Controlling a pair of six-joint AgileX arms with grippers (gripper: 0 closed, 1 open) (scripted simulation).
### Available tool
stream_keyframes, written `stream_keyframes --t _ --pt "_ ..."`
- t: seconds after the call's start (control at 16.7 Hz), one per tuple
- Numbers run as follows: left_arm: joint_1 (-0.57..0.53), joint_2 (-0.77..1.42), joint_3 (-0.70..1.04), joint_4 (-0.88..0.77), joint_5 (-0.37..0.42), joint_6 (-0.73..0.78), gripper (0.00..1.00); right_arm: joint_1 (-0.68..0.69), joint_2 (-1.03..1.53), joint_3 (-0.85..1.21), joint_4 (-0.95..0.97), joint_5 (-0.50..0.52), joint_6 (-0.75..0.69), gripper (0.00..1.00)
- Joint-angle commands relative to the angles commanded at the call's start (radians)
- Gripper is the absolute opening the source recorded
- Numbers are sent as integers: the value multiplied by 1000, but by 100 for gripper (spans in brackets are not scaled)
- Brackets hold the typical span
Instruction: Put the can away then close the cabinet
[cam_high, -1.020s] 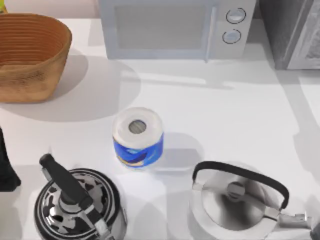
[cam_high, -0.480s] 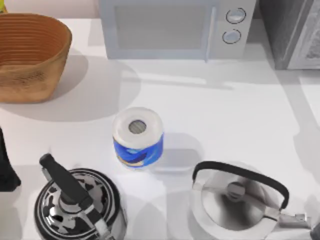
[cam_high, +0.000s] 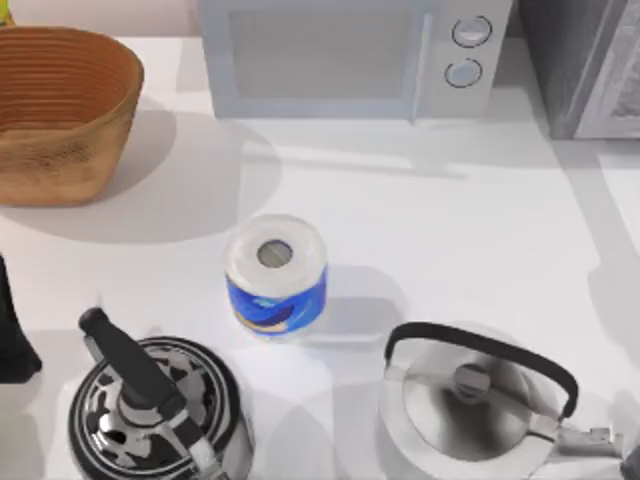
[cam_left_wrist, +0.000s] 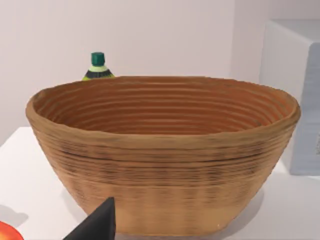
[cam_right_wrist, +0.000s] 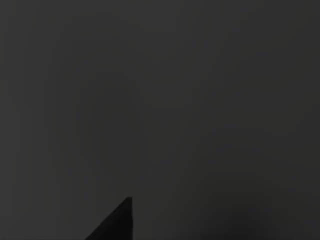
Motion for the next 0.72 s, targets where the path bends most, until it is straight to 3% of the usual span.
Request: stream_keyframes --t 0.48,0.72 --pt "0 0 0 0 0 0 100 0 -8 -10 3 1 -3 100" --pt "0 0 0 0 0 0 100 -25 -112 -152 38 13 -26 100"
